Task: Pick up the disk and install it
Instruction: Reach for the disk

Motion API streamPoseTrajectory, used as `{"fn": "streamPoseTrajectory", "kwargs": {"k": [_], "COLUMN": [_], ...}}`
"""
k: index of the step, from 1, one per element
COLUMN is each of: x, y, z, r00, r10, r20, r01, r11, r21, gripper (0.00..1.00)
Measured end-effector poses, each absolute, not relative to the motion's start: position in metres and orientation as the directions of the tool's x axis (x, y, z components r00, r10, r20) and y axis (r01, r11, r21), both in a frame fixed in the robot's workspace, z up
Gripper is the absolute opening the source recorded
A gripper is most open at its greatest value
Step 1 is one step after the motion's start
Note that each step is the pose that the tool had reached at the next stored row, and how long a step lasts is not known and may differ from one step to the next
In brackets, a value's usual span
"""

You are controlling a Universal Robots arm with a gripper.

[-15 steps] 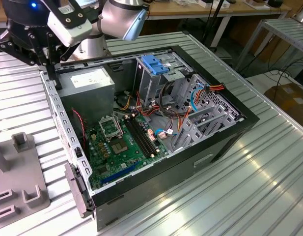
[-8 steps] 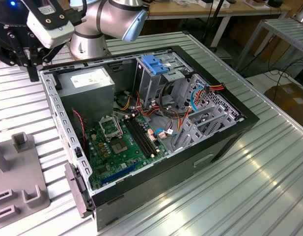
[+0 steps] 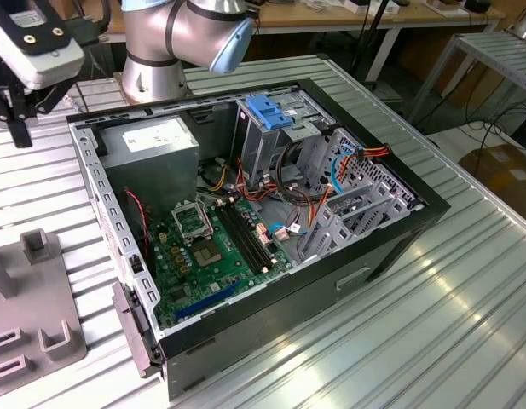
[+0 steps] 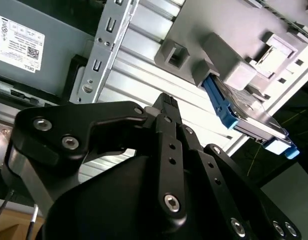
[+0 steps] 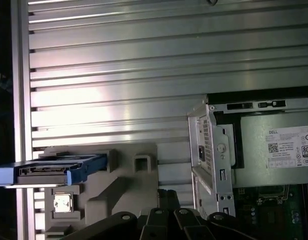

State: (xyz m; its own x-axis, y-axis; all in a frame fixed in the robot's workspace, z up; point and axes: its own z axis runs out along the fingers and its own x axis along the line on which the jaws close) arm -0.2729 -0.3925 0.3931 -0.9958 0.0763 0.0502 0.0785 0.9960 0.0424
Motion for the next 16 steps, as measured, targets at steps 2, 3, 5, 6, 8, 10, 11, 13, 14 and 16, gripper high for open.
{"fn": "streamPoseTrajectory", "kwargs": {"k": [2,3,5,6,8,10,11,13,14,16], "x": [-0.284,-0.292,-0.307,-0.311,-0.322,-0.334,-0.339,-0.353,-0.358,-0.370], "y": [-0.393,-0.392,-0.392,-0.392,-0.392,-0.392,-0.392,-0.392,-0.392,-0.392], "z": [0.393,0.393,0.393,0.393,0.393,0.393,0.393,0.393,0.393,0.393], "r00": [-0.996,-0.996,-0.996,-0.996,-0.996,-0.996,-0.996,-0.996,-0.996,-0.996], "r10": [0.076,0.076,0.076,0.076,0.076,0.076,0.076,0.076,0.076,0.076], "r20": [0.050,0.050,0.050,0.050,0.050,0.051,0.050,0.051,0.051,0.051], "r01": [0.078,0.078,0.078,0.078,0.078,0.078,0.078,0.078,0.078,0.078], "r11": [0.996,0.996,0.996,0.996,0.996,0.996,0.996,0.996,0.996,0.996], "r21": [0.043,0.043,0.044,0.044,0.046,0.047,0.047,0.049,0.049,0.050], "gripper": [0.10,0.10,0.10,0.10,0.10,0.10,0.10,0.10,0.10,0.10]}}
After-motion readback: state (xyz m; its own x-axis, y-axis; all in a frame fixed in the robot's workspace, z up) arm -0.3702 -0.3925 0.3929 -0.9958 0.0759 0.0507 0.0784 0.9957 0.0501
